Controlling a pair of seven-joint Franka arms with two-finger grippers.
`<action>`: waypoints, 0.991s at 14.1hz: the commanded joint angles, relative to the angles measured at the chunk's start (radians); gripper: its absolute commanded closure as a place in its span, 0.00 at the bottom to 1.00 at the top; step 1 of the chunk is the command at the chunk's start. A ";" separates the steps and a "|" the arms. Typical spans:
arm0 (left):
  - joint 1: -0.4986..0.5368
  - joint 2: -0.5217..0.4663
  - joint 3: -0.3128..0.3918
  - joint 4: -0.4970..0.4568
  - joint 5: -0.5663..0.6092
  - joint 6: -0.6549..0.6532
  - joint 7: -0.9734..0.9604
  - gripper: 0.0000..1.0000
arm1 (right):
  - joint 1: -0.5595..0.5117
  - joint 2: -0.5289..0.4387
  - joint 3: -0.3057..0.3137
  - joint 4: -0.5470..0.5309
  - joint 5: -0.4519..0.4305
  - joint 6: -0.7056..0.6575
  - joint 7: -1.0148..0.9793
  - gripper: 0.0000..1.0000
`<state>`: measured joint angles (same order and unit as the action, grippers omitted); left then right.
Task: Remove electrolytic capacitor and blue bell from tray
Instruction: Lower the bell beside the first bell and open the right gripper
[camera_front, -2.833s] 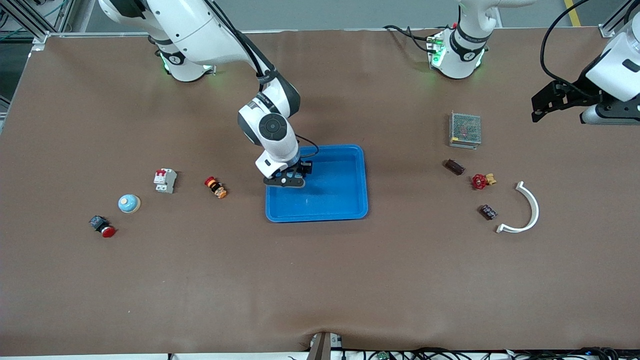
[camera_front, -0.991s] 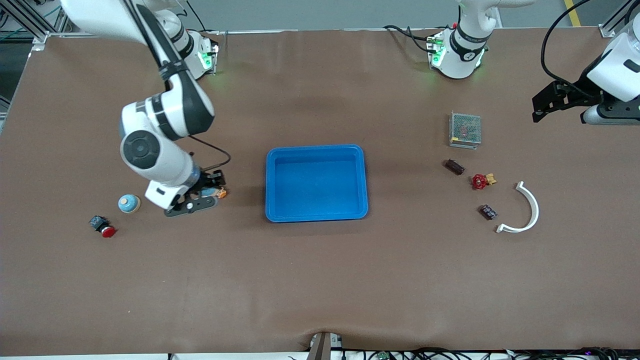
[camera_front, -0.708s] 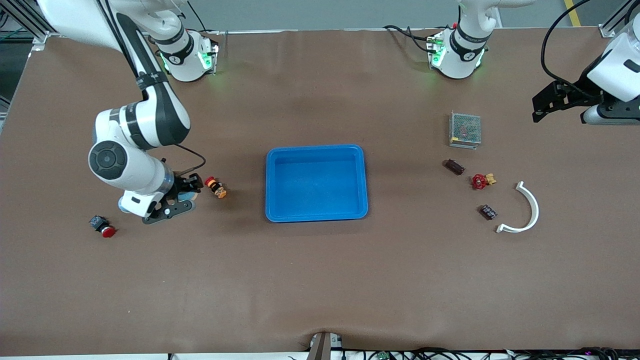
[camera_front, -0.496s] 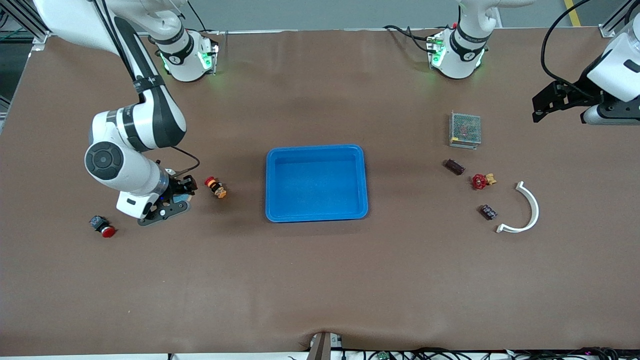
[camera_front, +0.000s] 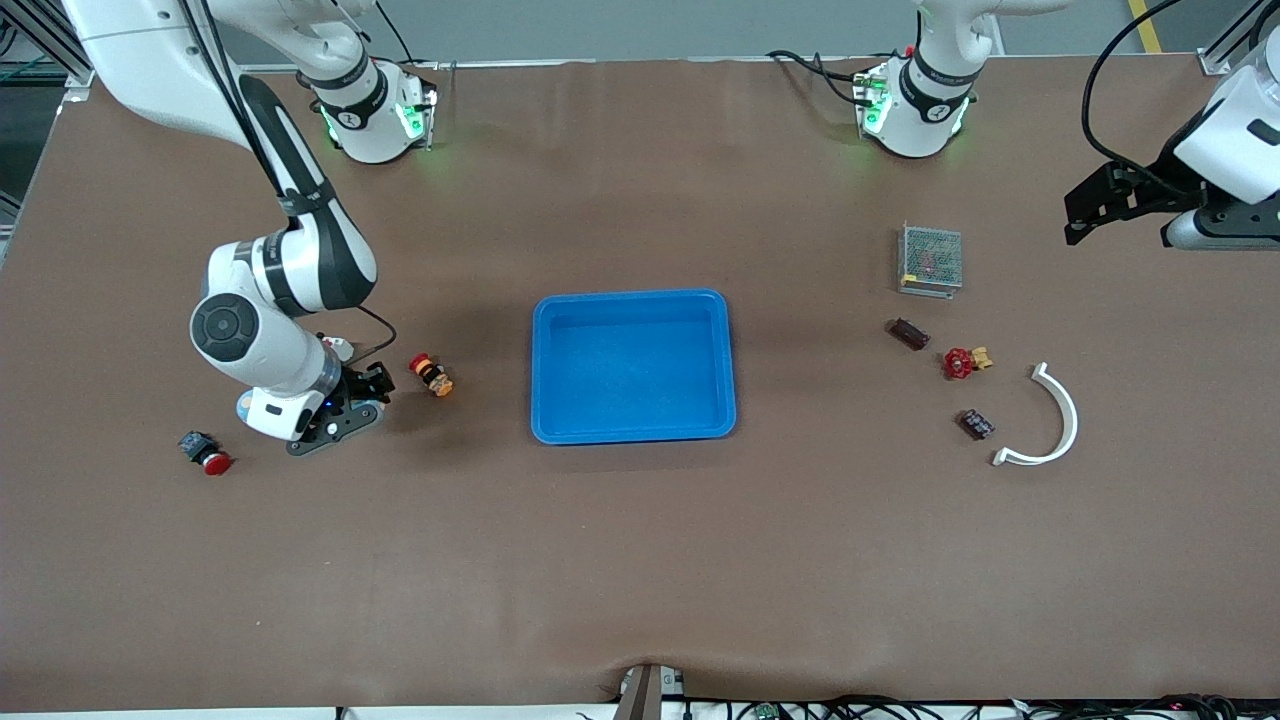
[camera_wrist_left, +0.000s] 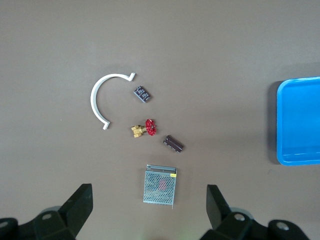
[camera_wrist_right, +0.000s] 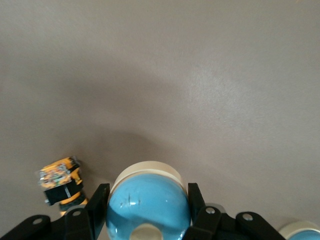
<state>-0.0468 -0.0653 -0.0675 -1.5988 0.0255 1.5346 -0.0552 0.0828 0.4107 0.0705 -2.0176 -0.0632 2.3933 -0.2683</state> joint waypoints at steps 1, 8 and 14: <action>0.005 -0.010 -0.008 -0.004 0.021 0.001 -0.011 0.00 | -0.021 0.036 0.018 -0.027 -0.021 0.078 -0.009 0.50; 0.005 -0.008 -0.006 -0.004 0.021 0.001 -0.012 0.00 | -0.049 0.080 0.018 -0.038 -0.021 0.144 -0.057 0.50; 0.005 0.004 -0.002 0.005 0.021 0.001 -0.011 0.00 | -0.063 0.102 0.018 -0.038 -0.021 0.171 -0.077 0.50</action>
<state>-0.0455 -0.0645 -0.0656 -1.5988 0.0255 1.5346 -0.0561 0.0381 0.5045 0.0712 -2.0498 -0.0635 2.5384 -0.3416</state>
